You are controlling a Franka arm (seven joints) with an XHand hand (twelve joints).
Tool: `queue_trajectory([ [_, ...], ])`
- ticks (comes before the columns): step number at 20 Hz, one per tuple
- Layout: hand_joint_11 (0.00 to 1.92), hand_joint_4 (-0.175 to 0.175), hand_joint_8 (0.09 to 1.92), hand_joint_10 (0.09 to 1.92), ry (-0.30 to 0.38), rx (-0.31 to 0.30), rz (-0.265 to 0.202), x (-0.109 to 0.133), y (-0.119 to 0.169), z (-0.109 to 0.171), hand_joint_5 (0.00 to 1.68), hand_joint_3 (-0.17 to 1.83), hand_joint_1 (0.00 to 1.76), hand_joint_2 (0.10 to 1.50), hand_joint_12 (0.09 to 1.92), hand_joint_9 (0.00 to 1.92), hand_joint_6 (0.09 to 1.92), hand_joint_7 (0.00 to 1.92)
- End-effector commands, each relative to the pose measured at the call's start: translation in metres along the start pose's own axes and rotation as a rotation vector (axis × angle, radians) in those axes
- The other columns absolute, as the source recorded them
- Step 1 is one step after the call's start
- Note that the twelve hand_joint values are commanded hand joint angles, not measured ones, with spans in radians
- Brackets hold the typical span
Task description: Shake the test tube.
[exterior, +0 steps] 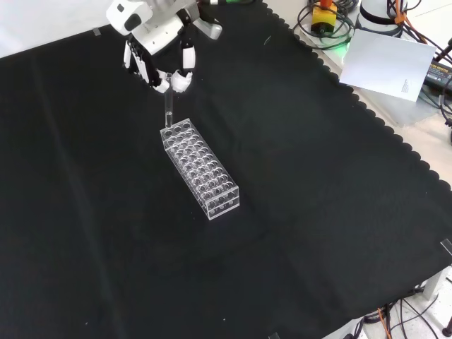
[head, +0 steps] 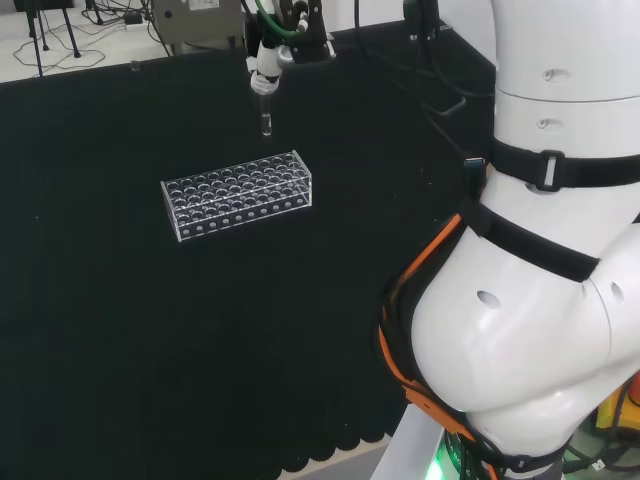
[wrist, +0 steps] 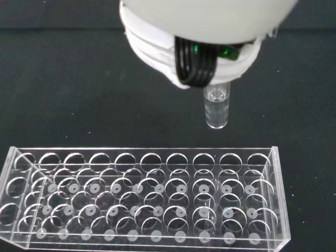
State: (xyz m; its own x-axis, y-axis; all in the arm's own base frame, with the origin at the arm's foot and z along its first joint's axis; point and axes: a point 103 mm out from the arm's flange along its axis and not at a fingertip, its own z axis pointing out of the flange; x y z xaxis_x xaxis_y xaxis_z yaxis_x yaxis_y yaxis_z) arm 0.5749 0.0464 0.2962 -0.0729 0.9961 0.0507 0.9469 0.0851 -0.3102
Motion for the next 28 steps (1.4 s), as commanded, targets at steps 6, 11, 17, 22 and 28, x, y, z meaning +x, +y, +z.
queue_trajectory([
  [6, 0.81, -0.175, 0.74, 0.22, 0.013, -0.021, -0.014, 0.009, -0.022, -0.013, 1.32, 0.73, 1.44, 0.57, 1.21, 1.42, 0.57, 1.41],
  [11, 0.81, -0.175, 0.64, 0.44, 0.023, -0.018, -0.046, 0.026, -0.024, -0.016, 1.31, 0.24, 1.42, 0.84, 1.22, 1.33, 0.45, 1.62],
  [17, 0.81, -0.175, 0.65, 0.31, 0.046, -0.020, -0.111, 0.059, -0.024, -0.018, 1.30, 0.32, 1.42, 0.79, 1.21, 1.37, 0.49, 1.56],
  [22, 0.81, -0.175, 0.70, 0.09, 0.048, -0.017, -0.140, 0.074, -0.025, -0.017, 1.34, 0.61, 1.43, 0.63, 1.21, 1.49, 0.49, 1.46],
  [28, 0.81, -0.175, 0.70, 0.09, 0.038, -0.011, -0.105, 0.061, -0.027, -0.016, 1.35, 0.53, 1.43, 0.67, 1.21, 1.50, 0.44, 1.49],
])
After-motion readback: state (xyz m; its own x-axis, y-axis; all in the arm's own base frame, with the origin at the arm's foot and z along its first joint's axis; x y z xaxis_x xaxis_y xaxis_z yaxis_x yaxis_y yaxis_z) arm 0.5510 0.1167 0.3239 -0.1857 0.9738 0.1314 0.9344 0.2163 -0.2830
